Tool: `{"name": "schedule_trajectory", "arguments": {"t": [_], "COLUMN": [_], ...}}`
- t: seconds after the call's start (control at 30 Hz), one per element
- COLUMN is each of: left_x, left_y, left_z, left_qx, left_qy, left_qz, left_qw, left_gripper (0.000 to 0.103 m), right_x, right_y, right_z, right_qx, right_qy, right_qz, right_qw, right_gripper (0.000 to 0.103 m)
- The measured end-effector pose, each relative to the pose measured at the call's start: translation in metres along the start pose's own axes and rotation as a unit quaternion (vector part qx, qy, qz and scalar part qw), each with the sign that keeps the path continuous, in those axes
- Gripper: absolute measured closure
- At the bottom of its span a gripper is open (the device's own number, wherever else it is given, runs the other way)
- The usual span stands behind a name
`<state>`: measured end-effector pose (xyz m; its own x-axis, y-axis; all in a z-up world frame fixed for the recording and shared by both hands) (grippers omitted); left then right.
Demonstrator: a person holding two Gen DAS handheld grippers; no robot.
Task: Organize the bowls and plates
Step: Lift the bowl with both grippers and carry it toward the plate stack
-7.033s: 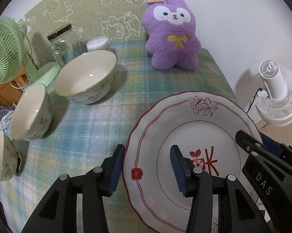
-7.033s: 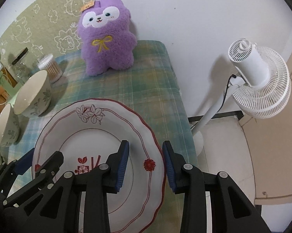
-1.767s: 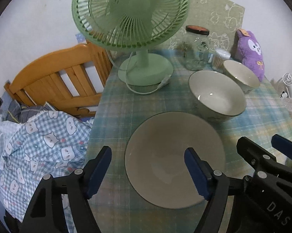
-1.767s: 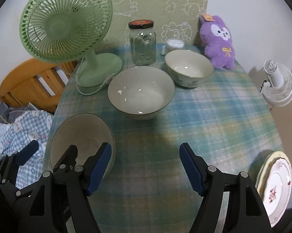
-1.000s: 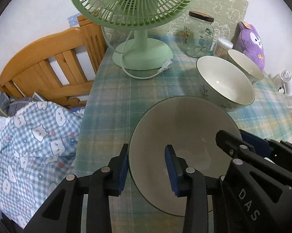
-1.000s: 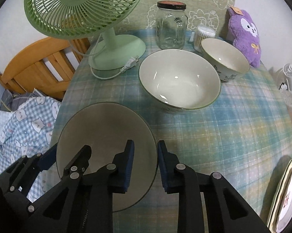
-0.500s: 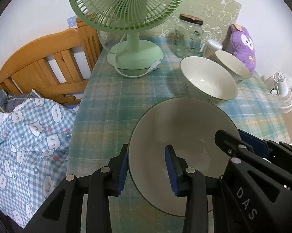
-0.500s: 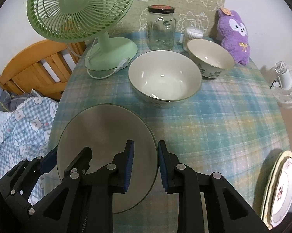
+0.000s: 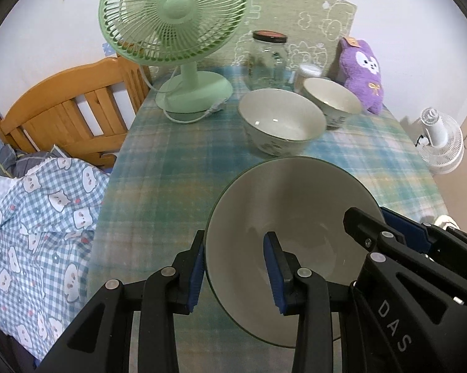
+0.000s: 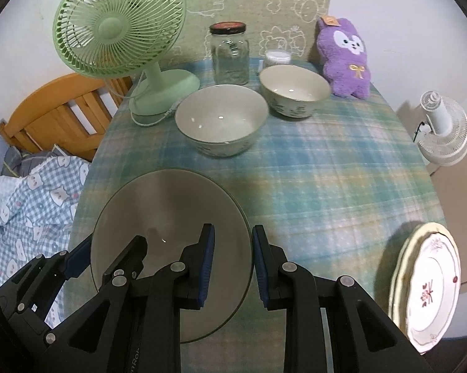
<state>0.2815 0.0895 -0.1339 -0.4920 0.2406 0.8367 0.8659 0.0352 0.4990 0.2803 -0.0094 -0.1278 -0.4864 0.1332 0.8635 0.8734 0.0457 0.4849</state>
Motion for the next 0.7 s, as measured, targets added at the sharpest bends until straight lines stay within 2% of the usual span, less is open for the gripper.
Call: {"name": "schedule_trajectory", "arguments": {"t": [0.33,0.7], "left_x": [0.012,0.002], "left_y": [-0.028,-0.055], "left_z": [-0.052,-0.096], "left_qx": [0.009,-0.003], "left_qy": [-0.001,-0.007], "left_qz": [-0.005,0.008], "left_qw": [0.9999,0.9999], "left_gripper": [0.067,0.067], "right_x": [0.019,0.012], "right_y": [-0.030,-0.060], "right_z": [-0.053,-0.098], "right_qx": [0.001,-0.001], "right_qy": [0.000,-0.009], "right_qz": [-0.007,0.006], "right_qw": [1.000,1.000], "right_gripper": [0.075,0.075]}}
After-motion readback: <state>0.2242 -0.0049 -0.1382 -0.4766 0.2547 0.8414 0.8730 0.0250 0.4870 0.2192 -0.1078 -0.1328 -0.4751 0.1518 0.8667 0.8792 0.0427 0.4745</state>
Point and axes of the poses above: each gripper's, at about its wrist camera, not at the fingertips, and x roughly against the way its jaws point, z to its left, y to its top, the point moved 9 cm from there along -x, roughly the way its jaws point, and after that the axes turned 12 degrees about -y, right-handed, at the moved point
